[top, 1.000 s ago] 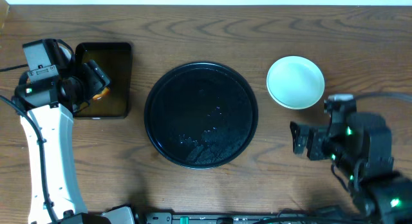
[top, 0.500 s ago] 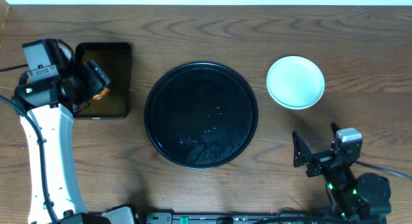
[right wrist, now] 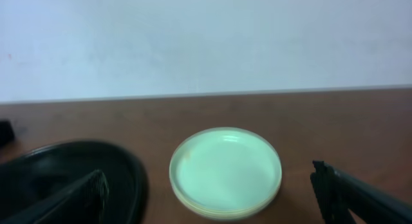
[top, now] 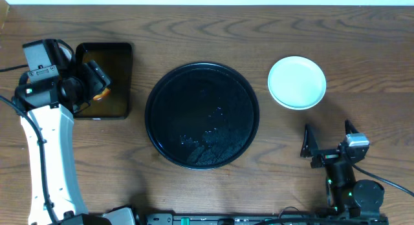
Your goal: Clean dirty plates on tray and stack at the side
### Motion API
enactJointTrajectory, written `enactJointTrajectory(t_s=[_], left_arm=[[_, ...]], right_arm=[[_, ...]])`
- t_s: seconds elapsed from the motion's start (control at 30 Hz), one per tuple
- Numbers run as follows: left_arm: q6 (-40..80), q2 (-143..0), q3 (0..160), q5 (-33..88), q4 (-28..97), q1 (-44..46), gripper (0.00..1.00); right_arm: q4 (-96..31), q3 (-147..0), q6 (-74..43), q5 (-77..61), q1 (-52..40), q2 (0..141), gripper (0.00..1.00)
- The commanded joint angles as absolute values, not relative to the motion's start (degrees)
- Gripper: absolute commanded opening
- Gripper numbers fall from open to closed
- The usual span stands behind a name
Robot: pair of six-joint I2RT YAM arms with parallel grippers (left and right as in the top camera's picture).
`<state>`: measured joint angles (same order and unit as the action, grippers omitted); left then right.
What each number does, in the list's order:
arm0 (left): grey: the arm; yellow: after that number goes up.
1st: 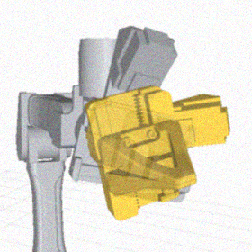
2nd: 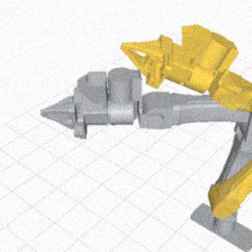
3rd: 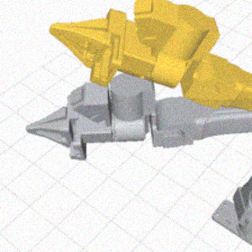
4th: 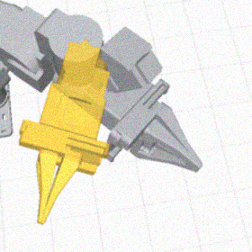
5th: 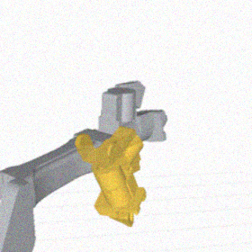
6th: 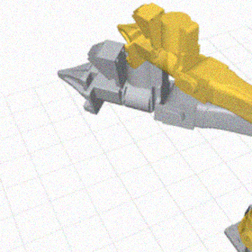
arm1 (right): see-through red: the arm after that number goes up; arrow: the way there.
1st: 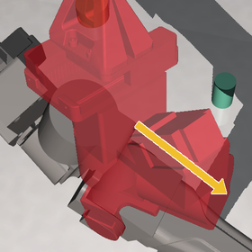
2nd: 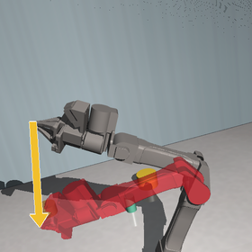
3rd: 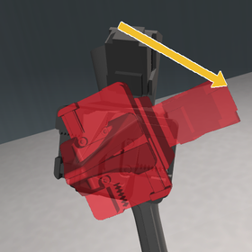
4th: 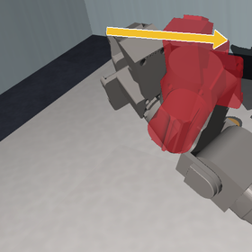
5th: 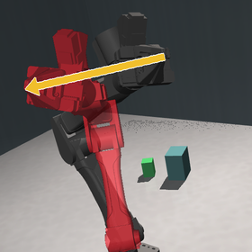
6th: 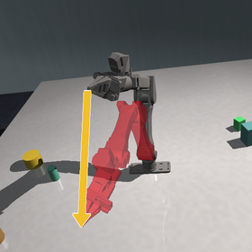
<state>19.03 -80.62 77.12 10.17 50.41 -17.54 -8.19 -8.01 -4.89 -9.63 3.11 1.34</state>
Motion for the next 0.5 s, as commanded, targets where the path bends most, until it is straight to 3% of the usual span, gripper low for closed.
enactJointTrajectory(t_s=[0.0, 0.13, 0.47], left_arm=[[18.24, -80.90, 77.36, 10.04, 50.52, -17.78, 0.84], [18.24, -80.90, 77.36, 10.02, 50.52, -17.78, 0.84], [18.24, -80.90, 77.36, 10.02, 50.52, -17.78, 0.84]], right_arm=[[-3.11, -4.45, -4.19, -9.93, 4.12, 0.73, 0.99], [4.49, -0.16, -4.14, -9.76, 4.19, 0.30, 0.99], [-1.19, -0.32, -3.92, -2.66, 4.21, 0.30, 0.99]])
